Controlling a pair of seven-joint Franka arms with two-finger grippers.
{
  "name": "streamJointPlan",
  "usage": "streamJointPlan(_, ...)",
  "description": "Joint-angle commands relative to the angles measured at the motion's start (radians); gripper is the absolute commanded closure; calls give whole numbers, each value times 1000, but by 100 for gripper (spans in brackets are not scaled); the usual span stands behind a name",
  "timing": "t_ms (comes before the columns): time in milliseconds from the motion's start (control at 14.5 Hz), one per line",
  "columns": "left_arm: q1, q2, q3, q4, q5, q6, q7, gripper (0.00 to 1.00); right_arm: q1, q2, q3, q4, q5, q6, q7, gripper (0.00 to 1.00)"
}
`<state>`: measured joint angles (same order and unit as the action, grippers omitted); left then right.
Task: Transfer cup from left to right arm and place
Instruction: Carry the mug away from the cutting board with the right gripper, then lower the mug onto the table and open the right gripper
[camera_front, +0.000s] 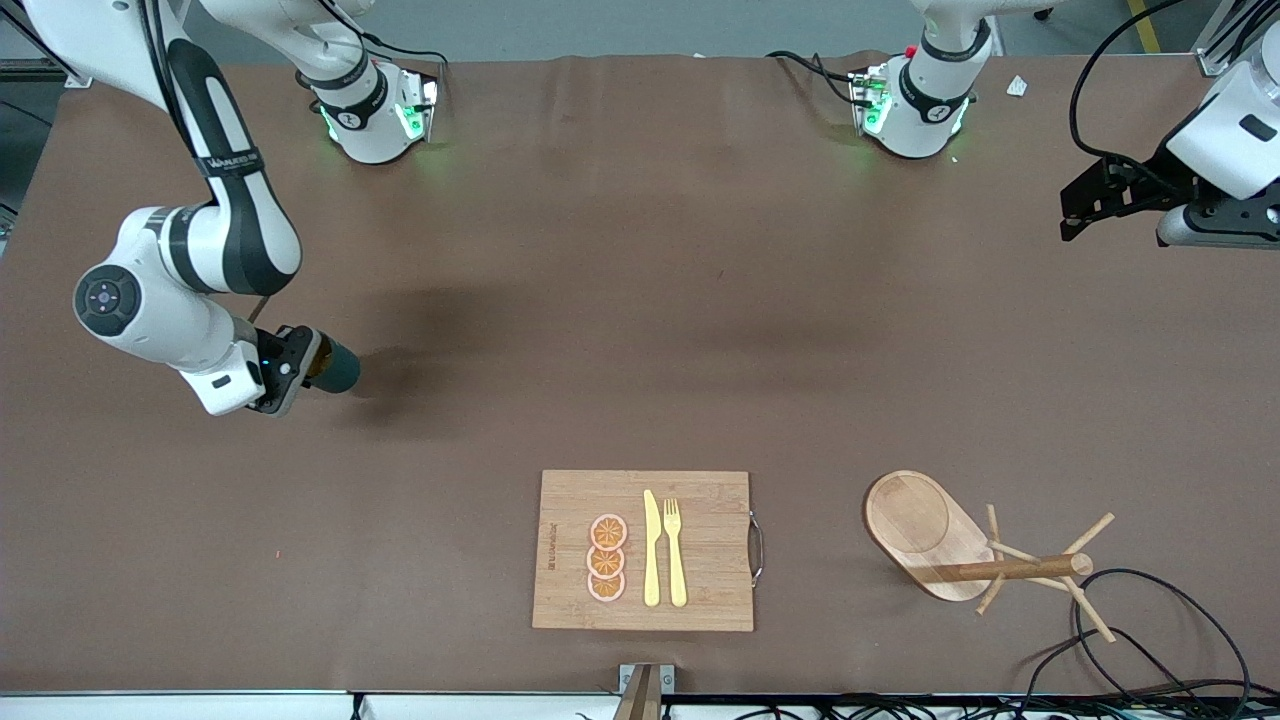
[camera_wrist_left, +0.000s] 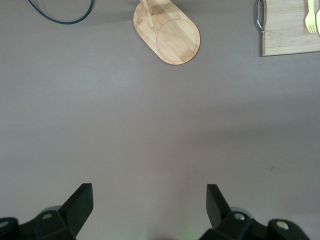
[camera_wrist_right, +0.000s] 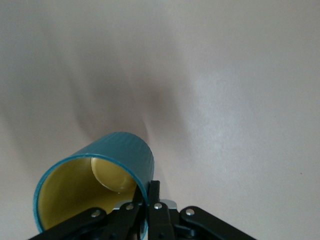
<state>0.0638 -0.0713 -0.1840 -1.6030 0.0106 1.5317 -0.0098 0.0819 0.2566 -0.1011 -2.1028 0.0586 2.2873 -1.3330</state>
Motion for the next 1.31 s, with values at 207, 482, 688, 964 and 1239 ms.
streamJointPlan(207,18,-42,-15,-20,-11,-11,-18,0,-73,-40,21,-83,-6,76,-166,100)
streamJointPlan(482,19,-51,-15,-22,-11,-25,-19,0,-76,-40,20,-149,-8,194,-198,100)
streamJointPlan(688,19,-53,-6,-22,-1,-42,-18,0,-76,-34,18,-149,-29,213,-207,100)
streamJointPlan(964,19,-53,-6,-22,0,-42,-19,0,-91,-17,17,-148,-74,236,-207,100)
streamJointPlan(1239,16,-45,-17,-18,-1,-25,-21,0,-93,-2,17,-149,-82,238,-209,100)
